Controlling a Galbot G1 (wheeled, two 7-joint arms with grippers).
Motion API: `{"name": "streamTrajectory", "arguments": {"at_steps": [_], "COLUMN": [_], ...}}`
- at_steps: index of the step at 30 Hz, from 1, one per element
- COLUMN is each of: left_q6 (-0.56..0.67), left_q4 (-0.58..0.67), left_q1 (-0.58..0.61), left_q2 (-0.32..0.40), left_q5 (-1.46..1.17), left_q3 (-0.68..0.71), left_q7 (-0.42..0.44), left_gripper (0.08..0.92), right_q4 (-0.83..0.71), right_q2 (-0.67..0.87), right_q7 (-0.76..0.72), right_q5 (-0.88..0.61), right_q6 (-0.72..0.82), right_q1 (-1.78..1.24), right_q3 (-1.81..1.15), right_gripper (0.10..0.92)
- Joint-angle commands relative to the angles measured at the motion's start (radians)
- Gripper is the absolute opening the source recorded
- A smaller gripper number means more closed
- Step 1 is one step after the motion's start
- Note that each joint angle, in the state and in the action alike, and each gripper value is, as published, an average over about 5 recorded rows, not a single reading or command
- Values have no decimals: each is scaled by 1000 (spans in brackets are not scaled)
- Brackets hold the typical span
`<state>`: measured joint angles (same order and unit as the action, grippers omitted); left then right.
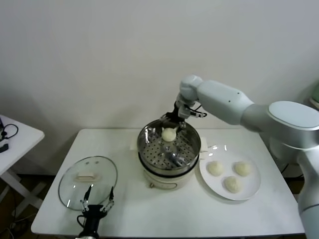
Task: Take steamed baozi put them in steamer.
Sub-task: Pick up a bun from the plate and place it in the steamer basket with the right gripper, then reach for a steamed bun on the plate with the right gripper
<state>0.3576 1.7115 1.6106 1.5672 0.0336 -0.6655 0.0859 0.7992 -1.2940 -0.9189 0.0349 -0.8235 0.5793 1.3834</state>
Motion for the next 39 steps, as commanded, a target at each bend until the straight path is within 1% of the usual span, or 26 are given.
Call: {"name": "streamTrajectory", "arguments": {"at_steps": [1,4,7,11,15,19,22,26,31,39], "left_q6": [-2,-1,0,0,2,5,9,13,15,23], "left_q4": [5,10,14,17,17,18,19,16,12,0], "left_q1": [4,7,10,13,14,18,23,26,27,30], "left_q2": [0,-1,-2,-3,-2,-1,-2,-3,-2,2], "left_q5": [1,1,1,1,0,2,7,9,10,19], "left_q3": [0,-1,-2,-4,-5,-9,-18,-33,-40,-43], "left_q7": [1,1,1,1,1,1,1,1,1,1], "left_gripper": [823,823,823,823,823,823,823,823,823,823], "right_q4": [157,194,225,309,423,500,517,504,446,332], "right_q2": [189,271,328,396,454,502,519,510,471,406], "right_q7": [-198,-216,-205,-155,-99,-39,10,32,44,53], "right_q5": [-626,-696,-712,-735,-815,-834,-809,-762,-704,-655], "right_q6": [407,574,676,820,963,1052,1099,1130,1135,1127], "right_q1": [284,328,344,355,346,285,216,134,32,-107], "right_q3": [403,486,528,567,583,546,502,446,386,290], "right_gripper": [823,823,823,823,823,823,823,823,823,823]}}
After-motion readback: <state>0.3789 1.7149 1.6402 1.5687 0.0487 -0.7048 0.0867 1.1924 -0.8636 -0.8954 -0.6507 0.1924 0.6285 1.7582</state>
